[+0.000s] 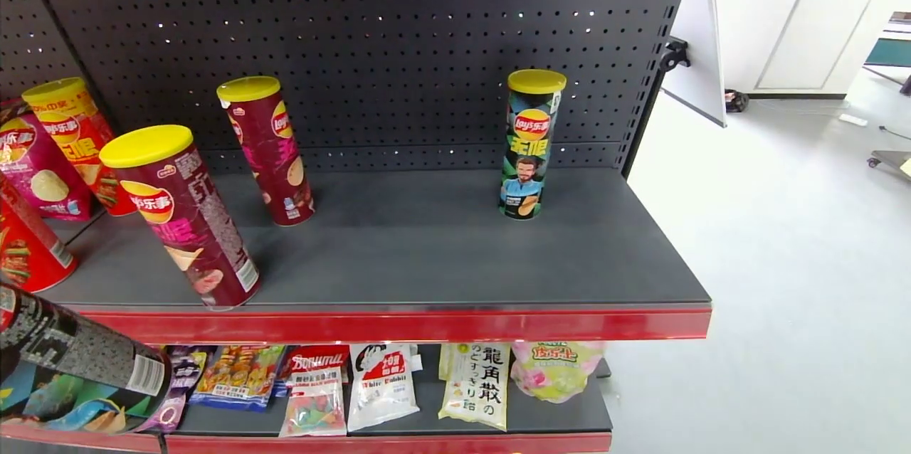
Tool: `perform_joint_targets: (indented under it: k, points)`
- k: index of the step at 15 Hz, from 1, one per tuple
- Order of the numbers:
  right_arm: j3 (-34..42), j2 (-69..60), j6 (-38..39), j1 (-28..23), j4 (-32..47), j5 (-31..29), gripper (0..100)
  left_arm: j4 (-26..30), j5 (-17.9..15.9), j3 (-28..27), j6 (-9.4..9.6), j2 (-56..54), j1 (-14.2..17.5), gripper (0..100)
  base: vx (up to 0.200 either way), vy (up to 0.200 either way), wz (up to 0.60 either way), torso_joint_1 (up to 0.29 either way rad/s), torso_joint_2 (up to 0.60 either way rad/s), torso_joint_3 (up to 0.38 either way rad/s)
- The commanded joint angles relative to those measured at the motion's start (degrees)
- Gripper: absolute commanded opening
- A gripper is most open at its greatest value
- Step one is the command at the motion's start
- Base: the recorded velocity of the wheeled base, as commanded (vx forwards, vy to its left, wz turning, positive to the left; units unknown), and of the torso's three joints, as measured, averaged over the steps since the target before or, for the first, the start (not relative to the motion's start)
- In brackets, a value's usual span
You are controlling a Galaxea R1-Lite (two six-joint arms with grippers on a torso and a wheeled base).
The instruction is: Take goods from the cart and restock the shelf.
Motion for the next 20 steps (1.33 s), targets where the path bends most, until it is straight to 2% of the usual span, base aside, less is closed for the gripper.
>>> perform_joint_targets:
  k: [1, 3, 4, 5, 6, 7, 8, 9, 11, 13, 15, 16, 18, 20]
  points:
    - [0.00, 0.07, -0.17, 0.01, 0.09, 0.21, 100, 0.00, -0.08, 1.92, -0.03, -3.11, -0.17, 0, 0.000, 0.000, 0.00, 0.000, 0.00, 0.000]
    - [-0.09, 0.07, -0.52, 0.01, 0.09, 0.30, 100, 0.09, -0.26, 3.86, -0.12, -5.75, -0.26, 0, 0.000, 0.000, 0.00, 0.000, 0.00, 0.000]
    - [-0.18, 0.51, -1.14, 0.19, 0.18, 0.39, 100, 0.35, -1.84, 4.56, -0.38, -7.77, -0.44, 0, 0.000, 0.000, 0.00, 0.000, 0.00, 0.000]
    - [-0.18, 0.86, -2.37, 0.37, 0.18, 2.41, 100, 0.79, -5.71, 5.17, -0.82, -9.70, -1.40, 0, 0.000, 0.000, 0.00, 0.000, 0.00, 0.000]
    - [-1.76, 1.74, -2.90, 0.45, 0.00, 5.66, 100, 1.58, -9.22, 5.09, -3.02, -11.28, -2.46, 0, 0.000, 0.000, 0.00, 0.000, 0.00, 0.000]
    - [-10.63, 11.67, -1.93, 0.19, 0.09, 8.03, 100, 3.08, -9.84, 4.29, -6.09, -11.81, -2.55, 0, 0.000, 0.000, 0.00, 0.000, 0.00, 0.000]
    - [-19.25, 21.78, 1.41, 0.72, -0.09, 8.56, 100, 3.87, -9.57, 4.29, -7.23, -11.72, -2.55, 0, 0.000, 0.000, 0.00, 0.000, 0.00, 0.000]
    - [-24.79, 28.99, 2.29, 2.04, -0.09, 9.35, 100, 3.87, -8.96, 4.73, -7.23, -11.55, -2.55, 0, 0.000, 0.000, 0.00, 0.000, 0.00, 0.000]
    - [-27.86, 40.77, -1.58, 6.25, -1.49, 11.11, 100, 3.78, -6.67, 4.65, -7.15, -9.61, -2.46, 0, 0.000, 0.000, 0.00, 0.000, 0.00, 0.000]
    - [-28.39, 54.83, -1.67, 8.01, -13.89, 11.64, 100, 3.78, -2.72, 3.86, -7.23, -7.42, -2.46, 0, 0.000, 0.000, 0.00, 0.000, 0.00, 0.000]
    - [-30.50, 67.66, -1.75, 12.14, -25.84, 14.98, 100, 3.87, -2.63, 1.75, -7.32, -4.87, -2.55, 0, 0.000, 0.000, 0.00, 0.000, 0.00, 0.000]
    - [-33.05, 73.90, -1.75, 12.58, -30.23, 16.21, 100, 3.87, -2.63, 1.22, -7.32, -3.81, -2.55, 0, 0.000, 0.000, 0.00, 0.000, 0.00, 0.000]
    - [-39.55, 83.13, -1.84, 13.11, -33.84, 21.13, 100, 3.87, -2.89, 1.22, -7.15, -3.11, -2.63, 0, 0.000, 0.000, 0.00, 0.000, 0.00, 0.000]
    - [-44.65, 88.93, -2.02, 13.55, -33.93, 25.17, 100, 3.87, -2.98, 1.22, -7.15, -2.85, -2.63, 0, 0.000, 0.000, 0.00, 0.000, 0.00, 0.000]
